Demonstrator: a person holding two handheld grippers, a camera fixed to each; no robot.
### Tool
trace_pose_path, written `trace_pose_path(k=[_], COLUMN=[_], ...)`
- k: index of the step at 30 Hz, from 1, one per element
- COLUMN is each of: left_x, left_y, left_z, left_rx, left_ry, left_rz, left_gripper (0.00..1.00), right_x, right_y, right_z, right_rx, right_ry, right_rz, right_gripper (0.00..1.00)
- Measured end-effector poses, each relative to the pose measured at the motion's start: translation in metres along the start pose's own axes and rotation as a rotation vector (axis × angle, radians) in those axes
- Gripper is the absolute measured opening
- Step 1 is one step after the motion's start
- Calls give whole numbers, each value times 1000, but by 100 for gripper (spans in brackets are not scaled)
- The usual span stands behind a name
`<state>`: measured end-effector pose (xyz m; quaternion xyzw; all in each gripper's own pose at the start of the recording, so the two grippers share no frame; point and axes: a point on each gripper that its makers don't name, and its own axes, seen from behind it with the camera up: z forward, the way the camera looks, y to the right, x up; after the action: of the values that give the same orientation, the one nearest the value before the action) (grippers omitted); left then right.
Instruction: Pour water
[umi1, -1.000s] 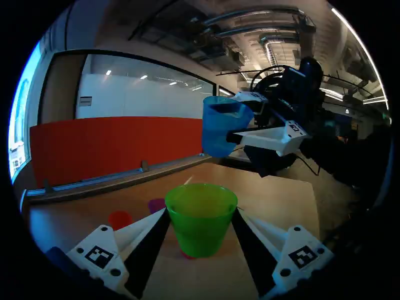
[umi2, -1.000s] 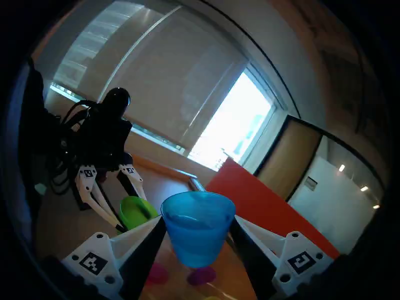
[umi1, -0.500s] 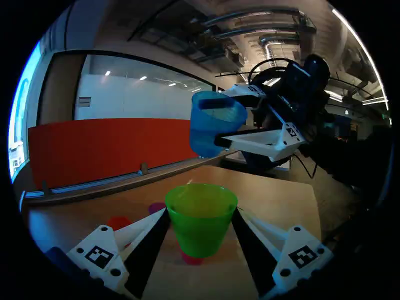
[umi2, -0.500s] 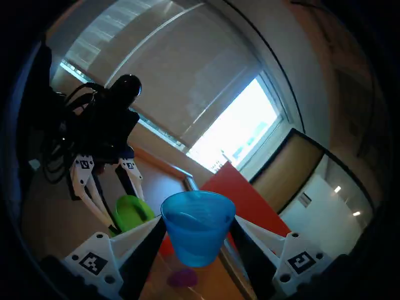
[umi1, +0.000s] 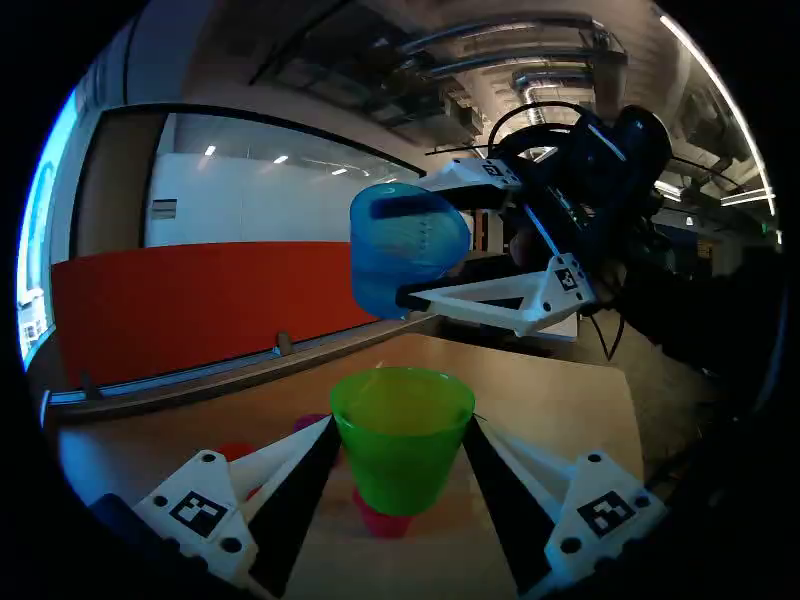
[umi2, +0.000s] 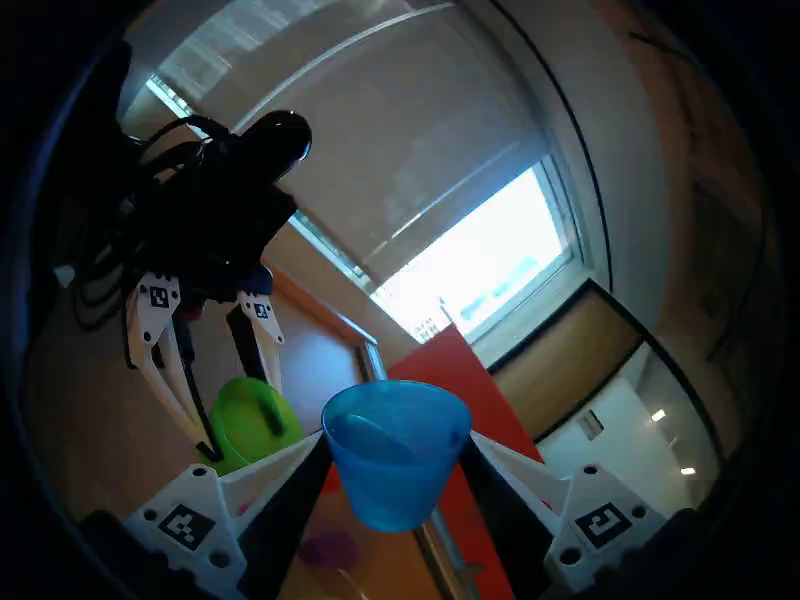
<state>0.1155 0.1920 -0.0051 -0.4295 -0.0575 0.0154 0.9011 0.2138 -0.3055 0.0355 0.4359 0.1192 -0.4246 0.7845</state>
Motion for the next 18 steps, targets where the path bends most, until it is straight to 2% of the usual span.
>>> trace_pose_path(k=[18], left_x=[3], left_y=[3], left_z=[8], left_rx=[-13], left_ry=[3], left_rz=[3], left_gripper=[85], right_x=[-9], right_y=[11], right_z=[14], right_rx=[-18], right_ry=[-54], right_rz=[-176], right_gripper=[89])
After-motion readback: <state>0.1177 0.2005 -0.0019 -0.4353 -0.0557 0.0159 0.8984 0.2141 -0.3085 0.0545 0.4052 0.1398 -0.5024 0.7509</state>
